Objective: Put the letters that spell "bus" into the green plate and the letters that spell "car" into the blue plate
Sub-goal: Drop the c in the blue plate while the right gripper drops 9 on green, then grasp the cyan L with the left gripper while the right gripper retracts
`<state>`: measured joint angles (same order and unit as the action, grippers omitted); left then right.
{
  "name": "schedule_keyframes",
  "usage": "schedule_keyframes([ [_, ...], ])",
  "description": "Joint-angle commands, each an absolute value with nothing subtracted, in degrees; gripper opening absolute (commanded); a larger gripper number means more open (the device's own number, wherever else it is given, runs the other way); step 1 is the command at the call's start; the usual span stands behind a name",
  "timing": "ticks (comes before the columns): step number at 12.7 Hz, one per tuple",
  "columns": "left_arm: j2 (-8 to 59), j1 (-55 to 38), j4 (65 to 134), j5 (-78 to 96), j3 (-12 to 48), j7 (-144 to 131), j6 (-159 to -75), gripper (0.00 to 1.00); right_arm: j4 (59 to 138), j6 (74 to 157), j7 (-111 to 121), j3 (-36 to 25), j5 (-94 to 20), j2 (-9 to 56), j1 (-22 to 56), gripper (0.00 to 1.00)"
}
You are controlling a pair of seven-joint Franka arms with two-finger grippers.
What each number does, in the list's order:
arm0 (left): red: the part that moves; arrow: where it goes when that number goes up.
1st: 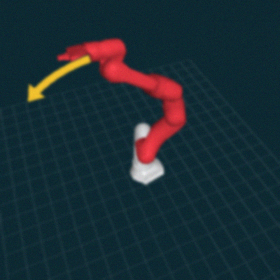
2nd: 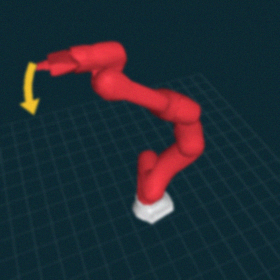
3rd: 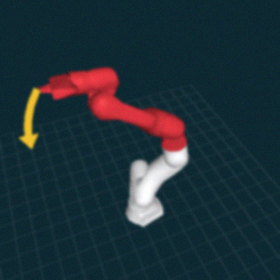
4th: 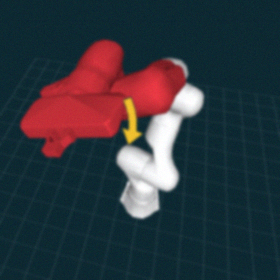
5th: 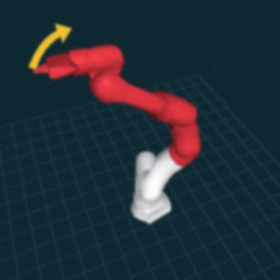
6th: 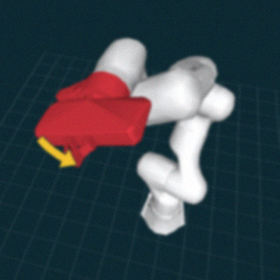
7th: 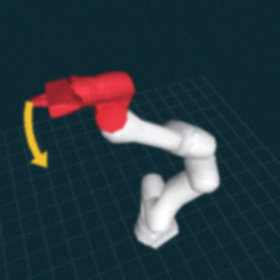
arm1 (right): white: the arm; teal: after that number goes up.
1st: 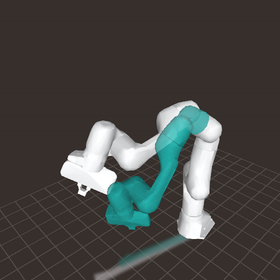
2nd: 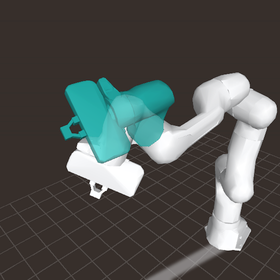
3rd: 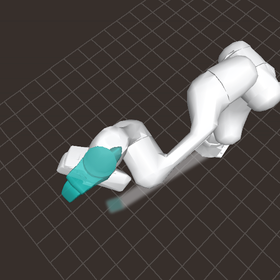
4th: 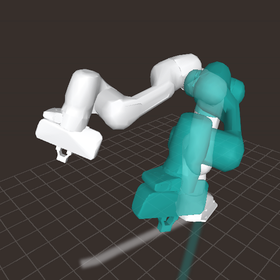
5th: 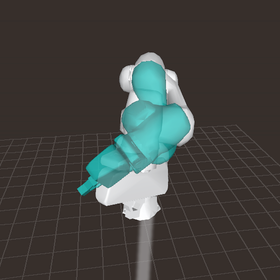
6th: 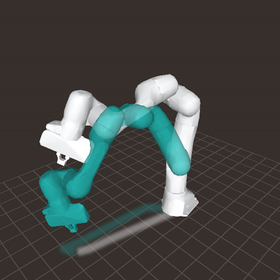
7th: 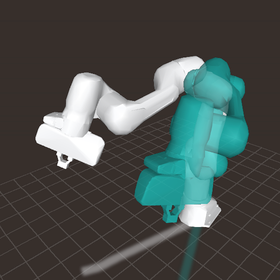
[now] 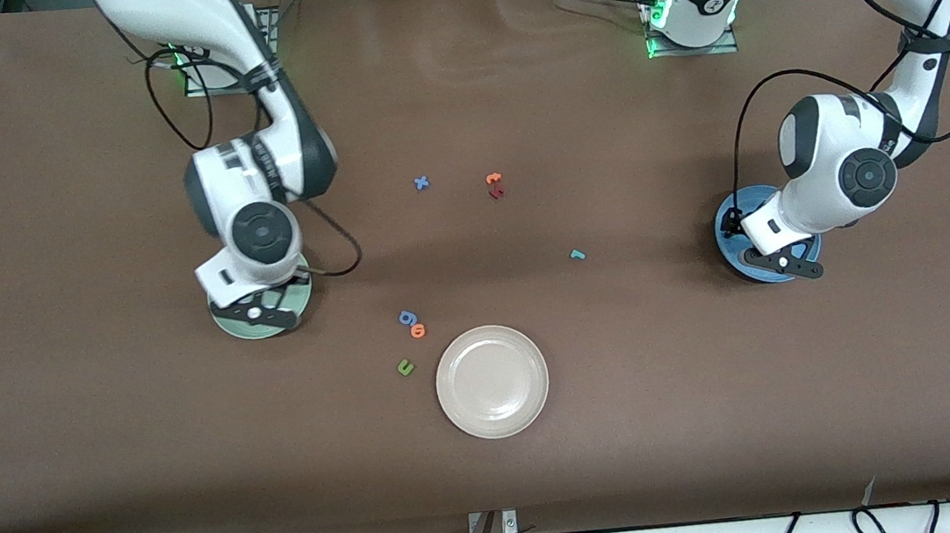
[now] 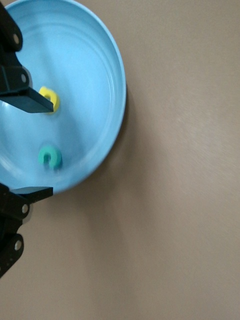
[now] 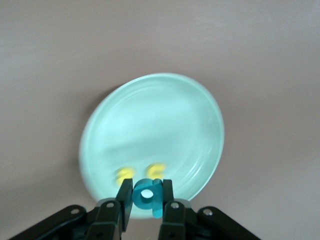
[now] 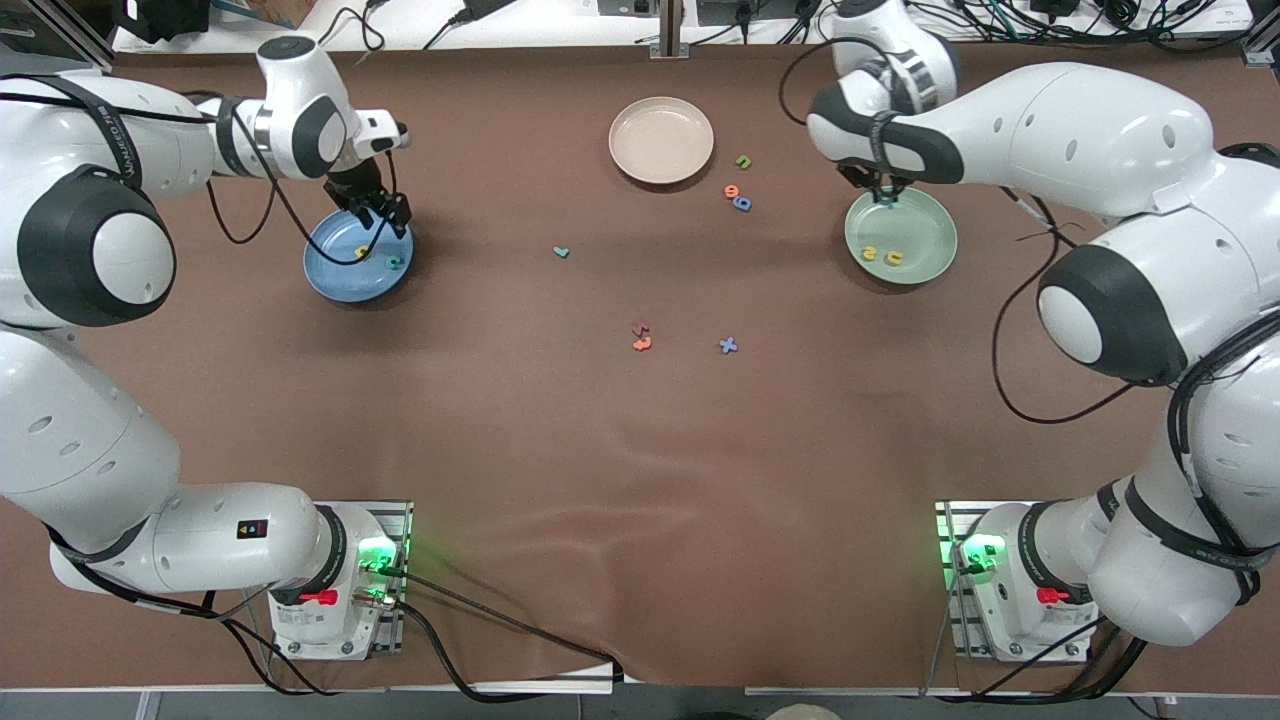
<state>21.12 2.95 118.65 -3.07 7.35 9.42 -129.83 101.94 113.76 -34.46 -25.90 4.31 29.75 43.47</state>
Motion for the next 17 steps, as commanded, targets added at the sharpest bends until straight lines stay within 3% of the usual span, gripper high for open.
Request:
schedule_keyframes([
  [1,21.0,-0.9,118.0,-1.7,9.8,-4.2,-128.1,0.69,108.5,122.6,-30.7,-25.8,3.5,30.0,38.9,0.25],
  [4,22.2,-4.6,117.3,-0.7,11.8,-19.2,-128.8,0.70,108.5,124.0,-29.3,-25.7,-1.8,33.4,37.1,0.34],
  [6,24.1,-6.8,115.1,3.3,11.8,-26.8,-128.9,0.70,107.9,123.2,-27.6,-25.6,-7.7,33.9,36.7,1.00],
  [9,26.1,-8.9,112.9,3.5,11.8,-29.5,-129.3,0.70,103.0,118.6,-27.4,-26.0,-9.4,32.9,36.3,1.00],
  [12,28.6,-10.2,109.8,8.3,11.8,-38.2,-132.2,0.67,90.6,101.0,-27.4,-26.0,-9.6,32.9,35.9,1.00],
  [14,29.4,-10.5,108.9,11.2,11.8,-46.6,-132.4,0.67,85.1,93.9,-23.1,-26.5,-12.1,31.2,35.3,1.00],
  [17,32.2,-12.7,106.2,15.5,11.7,-59.7,-133.6,0.64,84.3,91.2,-11.9,-30.1,-16.3,24.8,34.5,1.00],
])
